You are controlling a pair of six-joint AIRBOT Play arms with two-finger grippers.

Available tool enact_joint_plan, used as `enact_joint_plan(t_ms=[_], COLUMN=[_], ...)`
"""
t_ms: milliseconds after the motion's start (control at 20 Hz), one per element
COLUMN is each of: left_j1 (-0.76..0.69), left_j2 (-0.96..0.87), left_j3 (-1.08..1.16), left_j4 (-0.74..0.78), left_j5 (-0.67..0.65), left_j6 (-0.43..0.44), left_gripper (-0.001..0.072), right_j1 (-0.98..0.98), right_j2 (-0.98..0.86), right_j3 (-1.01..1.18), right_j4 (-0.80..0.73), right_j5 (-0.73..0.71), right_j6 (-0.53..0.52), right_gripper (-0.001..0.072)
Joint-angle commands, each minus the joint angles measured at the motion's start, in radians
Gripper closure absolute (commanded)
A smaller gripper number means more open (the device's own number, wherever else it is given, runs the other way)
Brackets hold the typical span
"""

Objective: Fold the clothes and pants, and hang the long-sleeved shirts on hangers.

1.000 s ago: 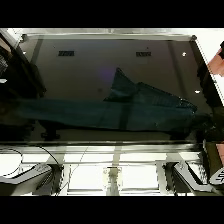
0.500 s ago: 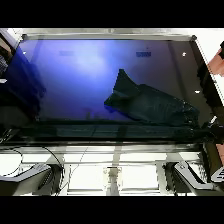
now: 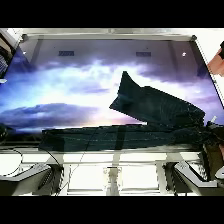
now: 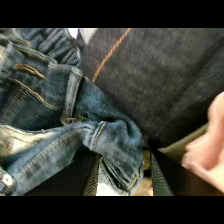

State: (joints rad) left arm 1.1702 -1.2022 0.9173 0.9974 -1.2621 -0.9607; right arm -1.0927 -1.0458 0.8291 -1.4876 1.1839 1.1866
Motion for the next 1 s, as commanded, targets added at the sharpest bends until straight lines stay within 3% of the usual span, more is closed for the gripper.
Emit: enact_joint_plan(t_ms=[0,150,250,400,500,550,700,850,950], left_j1=[-0.039,-0.224,-0.443,-0.870,-1.133,-1.238,-1.435,-1.503,-1.508], left_j2=[0.000,0.000,-0.001,-0.011,-0.081,-0.151,-0.410,-0.635,-0.724], left_j3=[0.073,0.137,0.173,0.217,0.293,0.359,0.581,0.780,0.858], left_j4=[-0.254,-0.370,-0.370,-0.370,-0.369,-0.369,-0.362,-0.278,-0.277], left_j5=[-0.026,-0.026,0.024,0.290,0.468,0.493,0.436,0.228,0.078], left_j6=[0.070,0.090,0.089,0.037,-0.005,-0.031,-0.147,-0.316,-0.372], left_gripper=[0.0329,0.0329,0.0329,0.0328,0.0328,0.0327,0.0325,0.0302,0.0272], right_j1=[0.003,0.003,0.003,0.003,0.009,0.018,0.064,0.129,0.172], right_j2=[-0.003,-0.003,-0.003,-0.006,-0.029,-0.050,-0.113,-0.158,-0.183], right_j3=[0.120,0.238,0.297,0.323,0.323,0.323,0.322,0.322,0.322], right_j4=[0.059,0.210,0.315,0.445,0.456,0.456,0.458,0.456,0.455], right_j5=[0.022,0.009,-0.006,-0.013,-0.007,0.002,0.042,0.045,0.031], right_j6=[0.007,0.006,-0.007,-0.077,-0.081,-0.081,-0.078,-0.079,-0.079], right_gripper=[0.0355,0.0311,0.0298,0.0224,0.0223,0.0223,0.0223,0.0223,0.0223])
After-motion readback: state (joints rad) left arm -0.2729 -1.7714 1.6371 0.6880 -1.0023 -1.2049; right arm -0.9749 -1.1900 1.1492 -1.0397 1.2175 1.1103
